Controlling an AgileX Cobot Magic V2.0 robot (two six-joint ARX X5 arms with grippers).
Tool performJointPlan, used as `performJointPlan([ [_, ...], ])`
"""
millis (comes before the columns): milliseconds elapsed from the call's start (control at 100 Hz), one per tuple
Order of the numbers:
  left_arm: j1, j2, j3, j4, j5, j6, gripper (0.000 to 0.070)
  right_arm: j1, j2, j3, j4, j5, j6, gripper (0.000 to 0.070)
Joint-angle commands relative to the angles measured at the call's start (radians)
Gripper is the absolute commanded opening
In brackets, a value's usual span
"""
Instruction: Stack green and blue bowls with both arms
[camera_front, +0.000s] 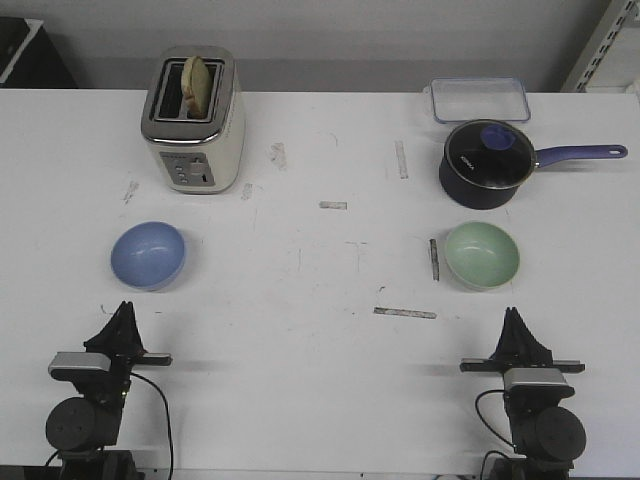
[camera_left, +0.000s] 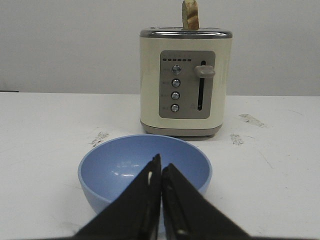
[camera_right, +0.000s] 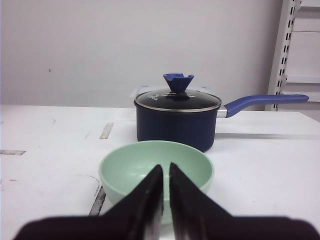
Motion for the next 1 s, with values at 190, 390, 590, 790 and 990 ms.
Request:
performJointPlan([
  [190,-0.001,-0.002,-0.021,0.011,0.005,0.004,0.0001,0.001,0.0,-0.002,0.01,-0.002,0.035,0.0012],
  [390,-0.001,-0.002,-0.021,0.011,0.005,0.004,0.0001,0.001,0.0,0.03,0.009,-0.002,0.047,0.0007],
  [590,-0.001,-0.002,-0.021,0.011,0.005,0.004,0.0002,0.001,0.037,0.142,-0.046,-0.002,0.004,0.0007],
  [790,-0.001,-0.002,-0.021,0.011,0.005,0.004,0.0001,0.001,0.161,0.321,-0.257,0.0,-0.053,0.0008],
  [990,-0.001,-0.002,-0.021,0.011,0.005,0.004,0.0001,0.001,0.341,0.454,-0.37,-0.001,-0.052,0.0008],
])
